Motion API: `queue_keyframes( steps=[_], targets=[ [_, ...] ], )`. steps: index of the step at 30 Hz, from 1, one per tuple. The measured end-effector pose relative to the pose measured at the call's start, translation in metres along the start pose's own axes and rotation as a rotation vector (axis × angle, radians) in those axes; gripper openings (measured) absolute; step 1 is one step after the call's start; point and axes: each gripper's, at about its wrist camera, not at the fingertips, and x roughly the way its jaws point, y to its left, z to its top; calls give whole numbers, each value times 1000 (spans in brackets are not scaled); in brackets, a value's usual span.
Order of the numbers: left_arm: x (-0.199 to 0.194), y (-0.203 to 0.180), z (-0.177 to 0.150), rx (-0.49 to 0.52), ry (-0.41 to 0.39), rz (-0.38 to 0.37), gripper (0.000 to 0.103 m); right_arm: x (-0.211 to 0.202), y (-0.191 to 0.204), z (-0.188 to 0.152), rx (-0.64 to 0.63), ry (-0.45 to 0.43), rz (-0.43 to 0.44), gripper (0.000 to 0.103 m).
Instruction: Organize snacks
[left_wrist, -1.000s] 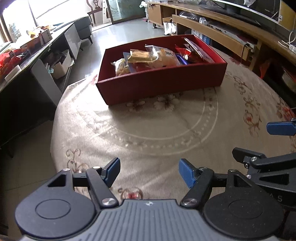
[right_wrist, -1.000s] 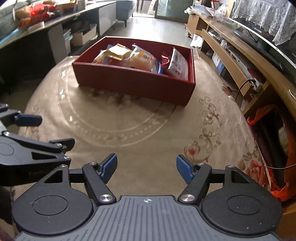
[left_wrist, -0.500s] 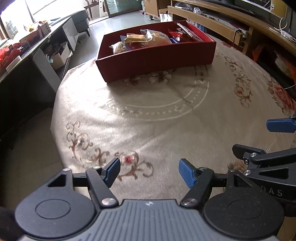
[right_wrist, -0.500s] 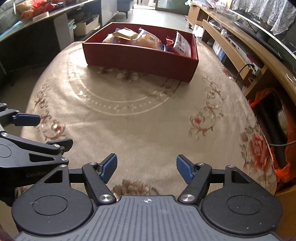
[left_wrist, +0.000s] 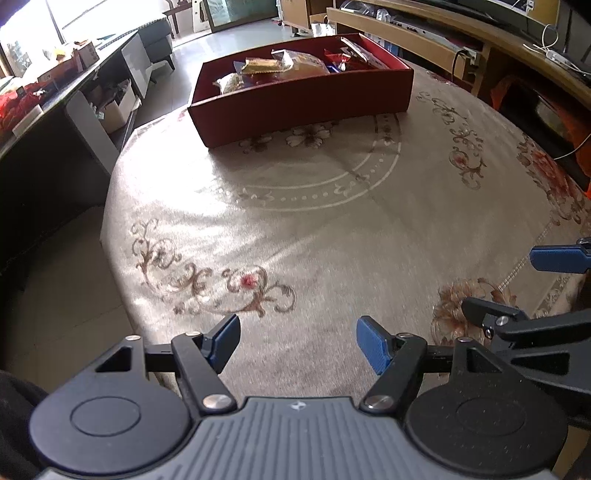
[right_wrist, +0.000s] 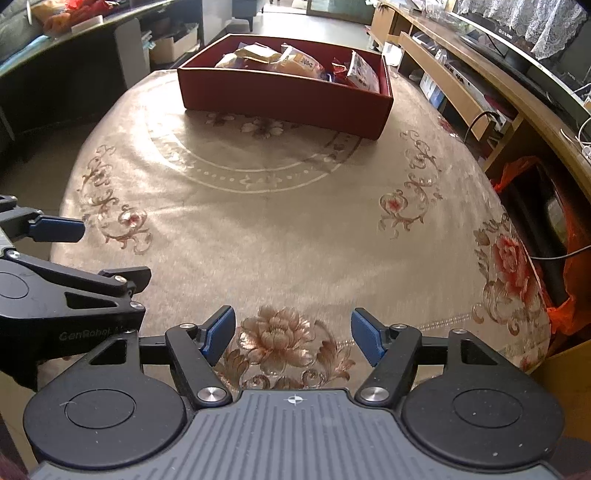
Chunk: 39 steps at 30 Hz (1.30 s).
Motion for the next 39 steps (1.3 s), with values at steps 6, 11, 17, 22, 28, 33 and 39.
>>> queue_keyframes(
  steps=[6,11,17,22,28,33,39],
  targets=[
    [1,5,-6,-29,22,-16,69,1,-1,-4,15,14,17,76],
    [4,5,-9,-30,34,-13,69,0,-7,-3,47,9,26,77],
    [3,4,-9,-37,32,-15,69,4,-6,-4,51,25,42,78],
    [2,5,-11,-41,28,-13,69,3,-7,-6,64,29,53,78],
    [0,4,-11,-41,17,-10,69,2,-8,-6,73,26,55,77],
    [-1,4,-11,-43,14,-11,69,1,-9,-7,75,22,55,77],
    [-2,3,-11,-41,4,-9,69,0,-9,-7,81,18,55,77]
  ],
)
